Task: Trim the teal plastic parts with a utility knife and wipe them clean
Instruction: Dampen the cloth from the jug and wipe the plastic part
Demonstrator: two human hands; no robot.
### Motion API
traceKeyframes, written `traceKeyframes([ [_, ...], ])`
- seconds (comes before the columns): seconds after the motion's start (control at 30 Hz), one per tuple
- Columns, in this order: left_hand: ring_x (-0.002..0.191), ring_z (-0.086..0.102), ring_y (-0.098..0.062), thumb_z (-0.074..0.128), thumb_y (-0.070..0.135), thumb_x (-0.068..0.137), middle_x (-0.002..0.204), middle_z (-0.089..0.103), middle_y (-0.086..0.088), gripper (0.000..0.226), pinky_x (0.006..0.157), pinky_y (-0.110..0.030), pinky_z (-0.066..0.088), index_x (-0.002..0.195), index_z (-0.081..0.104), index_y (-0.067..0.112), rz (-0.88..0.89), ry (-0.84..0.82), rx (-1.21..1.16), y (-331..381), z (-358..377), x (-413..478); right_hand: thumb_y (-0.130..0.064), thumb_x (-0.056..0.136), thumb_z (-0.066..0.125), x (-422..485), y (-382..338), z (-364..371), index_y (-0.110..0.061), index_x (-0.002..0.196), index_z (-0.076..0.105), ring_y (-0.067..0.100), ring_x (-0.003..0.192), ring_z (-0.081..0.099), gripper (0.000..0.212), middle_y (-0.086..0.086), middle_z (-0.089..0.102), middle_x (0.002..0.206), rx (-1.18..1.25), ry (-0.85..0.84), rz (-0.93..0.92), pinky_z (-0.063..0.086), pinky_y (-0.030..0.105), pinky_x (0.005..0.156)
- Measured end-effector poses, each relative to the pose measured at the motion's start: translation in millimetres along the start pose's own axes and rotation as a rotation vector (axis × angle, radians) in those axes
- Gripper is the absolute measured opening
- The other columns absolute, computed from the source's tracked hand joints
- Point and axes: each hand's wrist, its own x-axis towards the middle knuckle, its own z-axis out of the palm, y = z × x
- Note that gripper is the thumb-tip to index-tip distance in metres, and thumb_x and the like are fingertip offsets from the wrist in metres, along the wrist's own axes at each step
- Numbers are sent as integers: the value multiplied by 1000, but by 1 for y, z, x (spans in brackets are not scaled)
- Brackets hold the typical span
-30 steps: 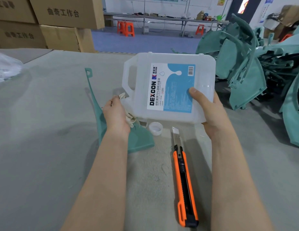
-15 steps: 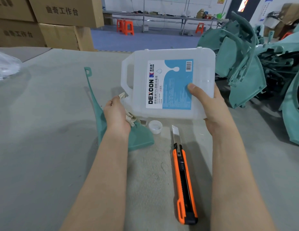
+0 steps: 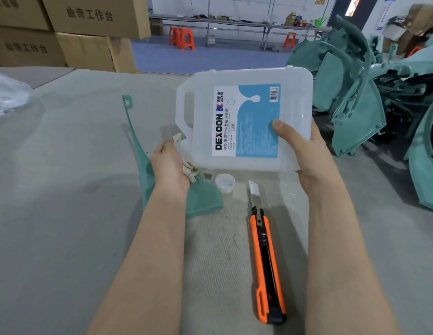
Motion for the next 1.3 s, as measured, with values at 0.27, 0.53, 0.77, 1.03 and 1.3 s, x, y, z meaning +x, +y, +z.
traceKeyframes([
  [0.27, 56, 48, -19, 41, 12, 97, 69, 51, -5, 15, 51, -24, 38, 99, 56, 8, -10, 3, 19, 0, 0, -1, -34, 80, 76, 0, -1, -1, -41, 121, 56, 10, 103, 68, 46, -14, 70, 113, -2, -8, -6, 55, 42, 93],
  [0.53, 64, 51, -23, 46, 13, 96, 75, 54, -9, 13, 55, -29, 41, 98, 58, 8, -18, -7, 4, 7, 2, -4, -32, 85, 73, 0, 9, -4, -34, 132, 51, 13, 106, 68, 52, -9, 70, 118, 100, 15, 101, 55, 45, 94],
  [0.77, 43, 38, -16, 44, 12, 95, 54, 39, -5, 32, 42, -19, 30, 64, 42, 15, 148, -39, -12, 31, 29, -11, -46, 89, 62, -1, 33, -4, -24, 132, 54, 25, 110, 67, 49, 1, 71, 119, 347, 106, 293, 52, 46, 93],
  [1.03, 54, 45, -20, 44, 16, 98, 64, 49, -7, 26, 51, -26, 37, 73, 51, 14, 302, -244, -38, 51, 102, -43, -53, 95, 51, 5, 50, -11, -8, 111, 62, 20, 93, 69, 49, 5, 71, 105, 108, 380, 390, 56, 35, 83],
  [1.3, 56, 49, -20, 46, 17, 101, 75, 56, -13, 19, 47, -22, 40, 88, 55, 6, 220, -513, -73, 37, 152, -74, -14, 103, 32, 11, 57, -15, 8, 109, 56, 26, 79, 50, 32, 25, 61, 111, -306, 499, 295, 29, 27, 63],
])
